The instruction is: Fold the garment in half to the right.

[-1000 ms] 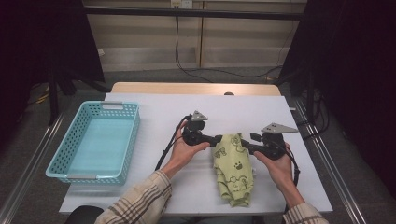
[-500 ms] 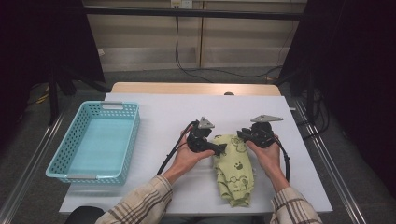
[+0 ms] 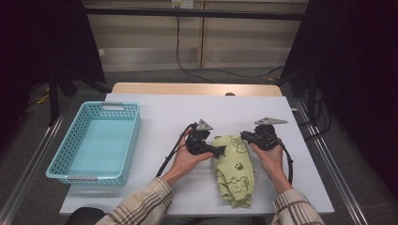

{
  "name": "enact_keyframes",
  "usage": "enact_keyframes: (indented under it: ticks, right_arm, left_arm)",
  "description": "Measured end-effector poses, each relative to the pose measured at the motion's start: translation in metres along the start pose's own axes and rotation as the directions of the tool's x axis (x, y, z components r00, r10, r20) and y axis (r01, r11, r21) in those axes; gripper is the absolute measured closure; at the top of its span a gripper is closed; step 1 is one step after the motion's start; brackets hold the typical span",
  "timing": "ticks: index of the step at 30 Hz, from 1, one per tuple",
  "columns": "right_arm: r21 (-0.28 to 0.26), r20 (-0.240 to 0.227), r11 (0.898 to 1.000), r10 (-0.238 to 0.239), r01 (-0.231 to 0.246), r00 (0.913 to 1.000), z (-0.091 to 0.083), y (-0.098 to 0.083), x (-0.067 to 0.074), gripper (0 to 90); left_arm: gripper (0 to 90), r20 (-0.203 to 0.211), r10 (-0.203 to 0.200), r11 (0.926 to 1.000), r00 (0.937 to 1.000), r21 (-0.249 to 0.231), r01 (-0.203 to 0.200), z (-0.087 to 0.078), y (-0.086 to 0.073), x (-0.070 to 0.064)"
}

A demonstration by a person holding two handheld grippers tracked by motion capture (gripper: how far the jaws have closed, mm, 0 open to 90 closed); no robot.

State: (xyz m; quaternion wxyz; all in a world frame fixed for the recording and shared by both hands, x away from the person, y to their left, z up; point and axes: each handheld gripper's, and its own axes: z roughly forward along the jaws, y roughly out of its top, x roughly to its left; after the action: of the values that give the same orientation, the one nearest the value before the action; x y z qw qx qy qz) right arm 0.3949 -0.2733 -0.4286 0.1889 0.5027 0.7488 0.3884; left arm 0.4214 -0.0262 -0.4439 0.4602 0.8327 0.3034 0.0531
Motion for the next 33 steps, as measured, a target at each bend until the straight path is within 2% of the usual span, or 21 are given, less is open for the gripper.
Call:
enact_keyframes:
  ticks: [3,5,7,8,9,12,13,17,18,20,23,26,29,32,33]
  right_arm:
    - [-0.010,0.009,1.000,-0.004,0.004,1.0000,-0.002,0.000,0.000,72.8]
    - [-0.030,-0.008,1.000,-0.004,0.004,1.0000,-0.006,-0.001,-0.001,67.2]
    - [-0.038,0.005,0.999,-0.002,0.003,1.0000,-0.012,-0.001,-0.001,64.5]
    - [-0.046,0.002,0.999,-0.009,0.009,1.0000,-0.014,-0.002,-0.001,61.9]
    - [-0.057,-0.002,0.998,-0.001,0.001,1.0000,-0.017,-0.002,-0.001,59.8]
    - [-0.077,-0.010,0.997,-0.003,0.003,0.9999,-0.026,-0.002,0.001,55.0]
    - [-0.087,-0.013,0.996,-0.009,0.008,0.9999,-0.030,-0.003,0.002,52.4]
    - [-0.096,-0.035,0.995,-0.020,0.017,0.9992,-0.039,-0.008,0.006,44.9]
    - [-0.094,-0.036,0.995,-0.022,0.019,0.9991,-0.040,-0.010,0.007,42.9]
    - [-0.102,-0.043,0.995,-0.024,0.019,0.9988,-0.043,-0.013,0.007,37.6]
    - [-0.112,-0.055,0.994,-0.009,0.003,0.9985,-0.047,-0.015,0.008,30.7]
    - [-0.115,-0.067,0.993,-0.008,0.000,0.9977,-0.049,-0.018,0.009,23.4]
    - [-0.112,-0.082,0.994,-0.014,0.005,0.9965,-0.051,-0.022,0.012,17.1]
    - [-0.114,-0.103,0.993,-0.029,0.017,0.9943,-0.054,-0.023,0.015,12.5]
    - [-0.120,-0.106,0.993,-0.033,0.020,0.9938,-0.057,-0.023,0.015,13.2]
  left_arm:
    - [8.7,0.002,0.015,0.9999,0.9999,-0.004,-0.015,-0.004,0.001,0.000]
    - [7.9,0.005,0.010,0.9999,0.9999,-0.006,-0.010,-0.007,0.001,0.001]
    - [7.2,0.002,0.006,0.9998,1.0000,-0.021,-0.006,-0.012,0.000,0.002]
    - [6.9,-0.007,0.027,0.9996,0.9996,-0.010,-0.027,-0.016,0.001,0.005]
    - [6.5,-0.003,0.017,0.9996,0.9999,-0.023,-0.017,-0.017,0.000,0.006]
    - [5.7,-0.012,-0.004,0.9998,0.9999,-0.019,0.004,-0.022,-0.003,0.011]
    - [5.3,-0.018,0.004,0.9999,0.9998,-0.013,-0.005,-0.023,-0.003,0.013]
    - [4.8,-0.026,-0.002,0.9994,0.9996,-0.036,0.001,-0.032,-0.005,0.020]
    - [4.7,-0.030,0.008,0.9996,0.9995,-0.028,-0.009,-0.034,-0.006,0.021]
    - [4.7,-0.041,0.000,0.9994,0.9992,-0.033,-0.001,-0.038,-0.007,0.023]
    - [4.5,-0.022,-0.012,0.9989,0.9997,-0.045,0.011,-0.043,-0.010,0.026]
    - [4.5,-0.040,0.016,0.9984,0.9991,-0.054,-0.018,-0.047,-0.012,0.026]
    - [4.5,-0.045,0.025,0.9977,0.9987,-0.062,-0.028,-0.051,-0.012,0.025]
    - [4.5,-0.048,0.011,0.9956,0.9988,-0.092,-0.016,-0.056,-0.010,0.028]
    - [4.5,-0.052,0.016,0.9958,0.9985,-0.089,-0.020,-0.057,-0.010,0.029]
